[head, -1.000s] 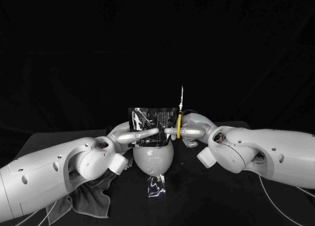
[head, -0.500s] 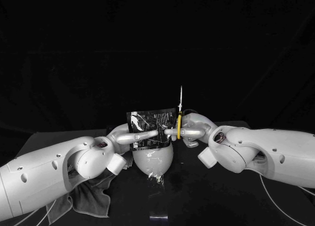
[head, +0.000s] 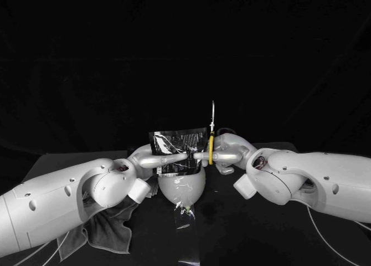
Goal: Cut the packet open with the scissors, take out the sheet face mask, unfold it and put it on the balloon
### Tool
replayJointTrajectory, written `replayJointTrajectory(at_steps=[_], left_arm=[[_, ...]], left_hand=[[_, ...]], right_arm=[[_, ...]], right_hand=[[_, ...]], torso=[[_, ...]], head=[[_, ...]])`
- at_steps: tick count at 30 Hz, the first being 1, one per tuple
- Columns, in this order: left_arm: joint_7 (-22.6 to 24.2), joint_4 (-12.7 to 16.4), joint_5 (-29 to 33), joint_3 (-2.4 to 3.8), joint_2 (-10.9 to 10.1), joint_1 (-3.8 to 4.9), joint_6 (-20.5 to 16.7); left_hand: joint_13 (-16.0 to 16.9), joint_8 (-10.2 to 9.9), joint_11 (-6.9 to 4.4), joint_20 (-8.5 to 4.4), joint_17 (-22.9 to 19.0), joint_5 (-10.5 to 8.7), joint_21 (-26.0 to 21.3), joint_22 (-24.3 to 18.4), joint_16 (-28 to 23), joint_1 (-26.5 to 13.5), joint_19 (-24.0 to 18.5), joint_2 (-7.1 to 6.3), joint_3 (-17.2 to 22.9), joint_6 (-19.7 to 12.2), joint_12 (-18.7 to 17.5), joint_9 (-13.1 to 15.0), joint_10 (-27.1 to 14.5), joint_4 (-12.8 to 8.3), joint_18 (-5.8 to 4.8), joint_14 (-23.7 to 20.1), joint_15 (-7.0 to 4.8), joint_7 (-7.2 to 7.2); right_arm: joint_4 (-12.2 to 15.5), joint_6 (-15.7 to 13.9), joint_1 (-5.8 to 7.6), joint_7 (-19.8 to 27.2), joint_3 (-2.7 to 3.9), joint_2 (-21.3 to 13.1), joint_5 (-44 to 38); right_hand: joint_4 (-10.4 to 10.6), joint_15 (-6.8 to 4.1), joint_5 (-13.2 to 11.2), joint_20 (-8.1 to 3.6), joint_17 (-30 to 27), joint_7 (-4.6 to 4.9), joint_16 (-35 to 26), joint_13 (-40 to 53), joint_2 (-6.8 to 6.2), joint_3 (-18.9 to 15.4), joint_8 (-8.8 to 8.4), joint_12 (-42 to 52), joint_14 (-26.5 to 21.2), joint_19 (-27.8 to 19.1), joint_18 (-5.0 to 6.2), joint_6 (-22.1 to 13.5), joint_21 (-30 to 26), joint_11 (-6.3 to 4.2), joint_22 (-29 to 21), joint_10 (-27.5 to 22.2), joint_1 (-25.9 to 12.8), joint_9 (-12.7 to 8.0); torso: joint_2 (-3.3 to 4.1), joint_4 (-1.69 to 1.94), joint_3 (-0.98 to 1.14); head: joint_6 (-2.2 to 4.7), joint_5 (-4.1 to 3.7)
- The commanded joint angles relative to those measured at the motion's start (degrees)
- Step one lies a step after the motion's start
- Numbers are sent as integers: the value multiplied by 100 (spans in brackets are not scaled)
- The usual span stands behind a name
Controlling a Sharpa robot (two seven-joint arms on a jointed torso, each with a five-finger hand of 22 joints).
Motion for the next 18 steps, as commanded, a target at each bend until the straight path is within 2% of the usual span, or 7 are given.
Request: replayJointTrajectory(at_steps=[1,9,13,14,18], left_arm=[[9,22,-27,0,33,4,-28],[31,25,-47,0,52,5,-51],[76,26,-44,0,58,5,-87],[87,26,-42,0,60,5,-101],[187,30,-38,0,67,5,-234]], left_hand=[[-8,41,-17,-29,3,-7,8,2,27,75,78,4,121,83,20,6,86,16,55,84,-19,-15],[-10,145,-109,-117,21,-9,-5,0,50,145,251,52,544,311,-3,27,357,25,50,295,-100,-103],[-11,204,-143,-158,35,-8,-4,1,54,106,349,212,759,375,-32,57,463,33,47,393,-130,-143],[-7,251,-172,-172,52,-8,-3,2,79,69,397,335,864,399,-26,89,550,46,48,482,-159,-173],[3,394,-246,-249,112,-10,41,14,150,-39,592,422,1035,433,1,199,791,8,49,709,-241,-230]], right_arm=[[37,-15,6,32,7,24,-17],[45,-61,5,49,7,45,23],[36,-51,5,45,7,49,38],[33,-56,5,46,7,49,44],[9,-144,5,97,6,44,153]], right_hand=[[22,-56,17,-20,984,-22,25,-4,29,237,41,3294,487,17,23,6,-2,-484,821,1431,-3,746],[20,-56,17,-20,980,-22,24,-13,29,239,41,3288,486,9,26,6,-16,-484,815,1431,-5,749],[19,-56,17,-20,974,-20,21,46,28,244,42,3328,485,-7,32,5,-42,-484,802,1438,-11,753],[19,-56,16,-20,974,-19,21,74,29,246,43,3346,485,-13,34,4,-51,-484,797,1442,-14,755],[30,-51,16,-20,819,-5,-46,248,25,276,22,3458,449,-108,72,-34,-211,-472,717,1452,-65,765]], torso=[[-1,4,-4],[0,1,-2],[0,-2,-3],[0,-1,-4],[-3,-4,-7]], head=[[0,5],[1,23],[4,12],[5,7],[1,-14]])
